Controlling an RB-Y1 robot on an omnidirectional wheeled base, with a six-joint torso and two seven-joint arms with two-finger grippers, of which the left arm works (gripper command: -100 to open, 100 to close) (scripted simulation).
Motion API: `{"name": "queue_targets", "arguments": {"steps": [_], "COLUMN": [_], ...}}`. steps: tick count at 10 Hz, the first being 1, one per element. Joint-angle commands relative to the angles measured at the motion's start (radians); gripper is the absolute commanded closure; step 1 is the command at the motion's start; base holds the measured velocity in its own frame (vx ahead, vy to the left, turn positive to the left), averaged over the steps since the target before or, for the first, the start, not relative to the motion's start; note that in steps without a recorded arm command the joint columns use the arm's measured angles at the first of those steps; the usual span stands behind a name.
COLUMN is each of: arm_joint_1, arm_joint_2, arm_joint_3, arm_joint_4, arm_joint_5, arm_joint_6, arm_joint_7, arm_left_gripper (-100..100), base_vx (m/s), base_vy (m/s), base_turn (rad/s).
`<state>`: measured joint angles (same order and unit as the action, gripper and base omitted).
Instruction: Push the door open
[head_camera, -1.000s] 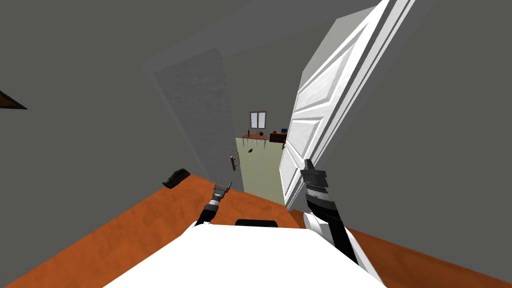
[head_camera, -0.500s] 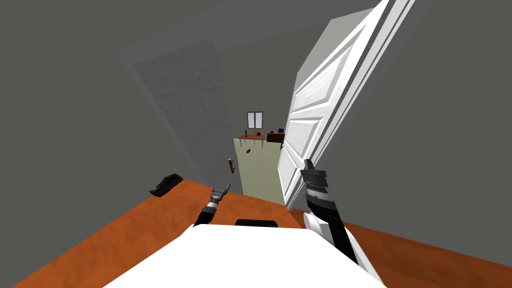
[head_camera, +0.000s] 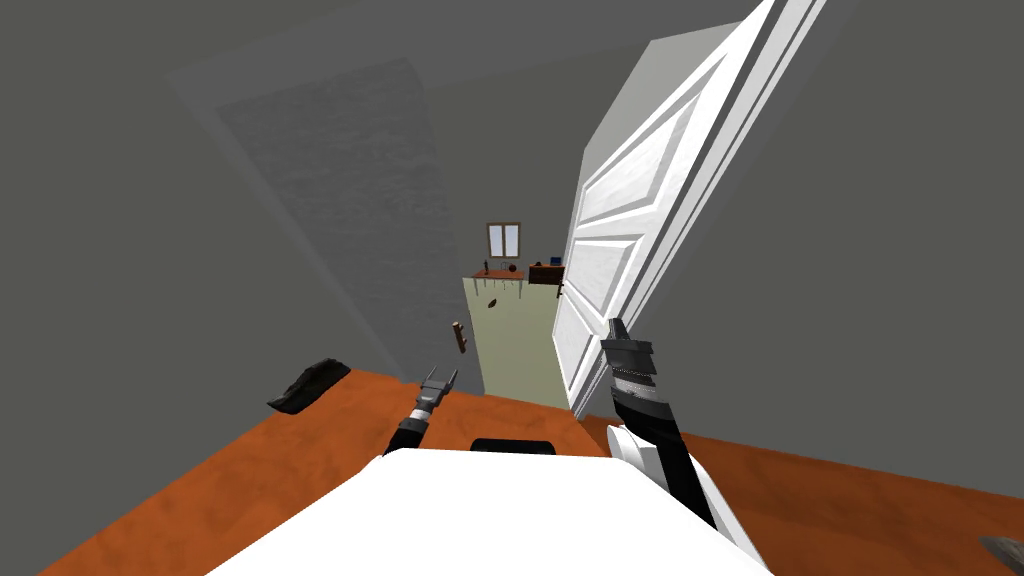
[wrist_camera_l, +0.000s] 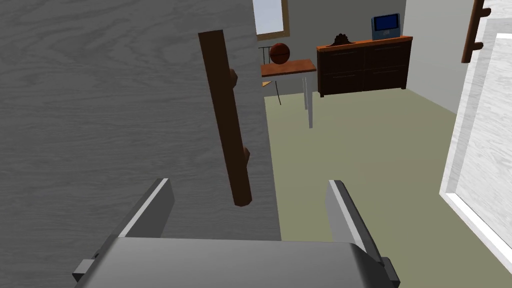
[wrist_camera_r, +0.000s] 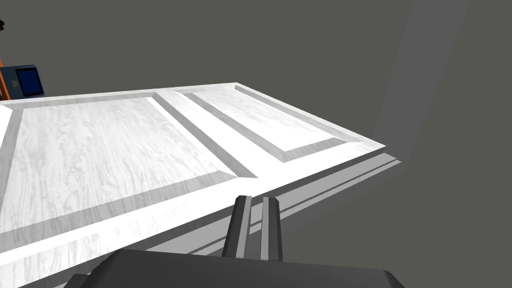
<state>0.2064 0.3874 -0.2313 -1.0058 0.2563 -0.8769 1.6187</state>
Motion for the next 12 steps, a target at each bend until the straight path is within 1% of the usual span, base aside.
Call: {"name": "queue_targets", "arguments": {"steps": [1, 2, 3, 7, 8, 9, 10, 12], "arm_joint_1": [-0.006, -0.010, -0.012, -0.025, -0.026, -0.037, -0.040, -0.053], "arm_joint_2": [0.005, 0.011, 0.014, 0.030, 0.027, 0.019, 0.017, 0.006], "arm_joint_3": [-0.004, -0.008, -0.010, -0.020, -0.019, -0.014, -0.013, -0.007], "arm_joint_4": [0.026, 0.051, 0.060, 0.127, 0.125, 0.132, 0.133, 0.139], "arm_joint_5": [0.007, 0.013, 0.015, 0.032, 0.029, 0.033, 0.033, 0.038], "arm_joint_6": [-0.006, -0.014, -0.017, -0.037, -0.037, -0.030, -0.027, -0.016], "arm_joint_7": [0.031, 0.058, 0.068, 0.140, 0.129, 0.125, 0.123, 0.113], "arm_left_gripper": [-100, -100, -100, -100, -100, -100, -100, -100], "base_vx": [0.058, 0.056, 0.048, 0.049, 0.018, 0.133, 0.187, 0.188], "base_vy": [0.078, 0.089, 0.085, 0.085, 0.044, 0.010, 0.008, 0.026], "base_turn": [-0.112, -0.146, -0.093, -0.111, -0.021, -0.042, -0.056, -0.042]}}
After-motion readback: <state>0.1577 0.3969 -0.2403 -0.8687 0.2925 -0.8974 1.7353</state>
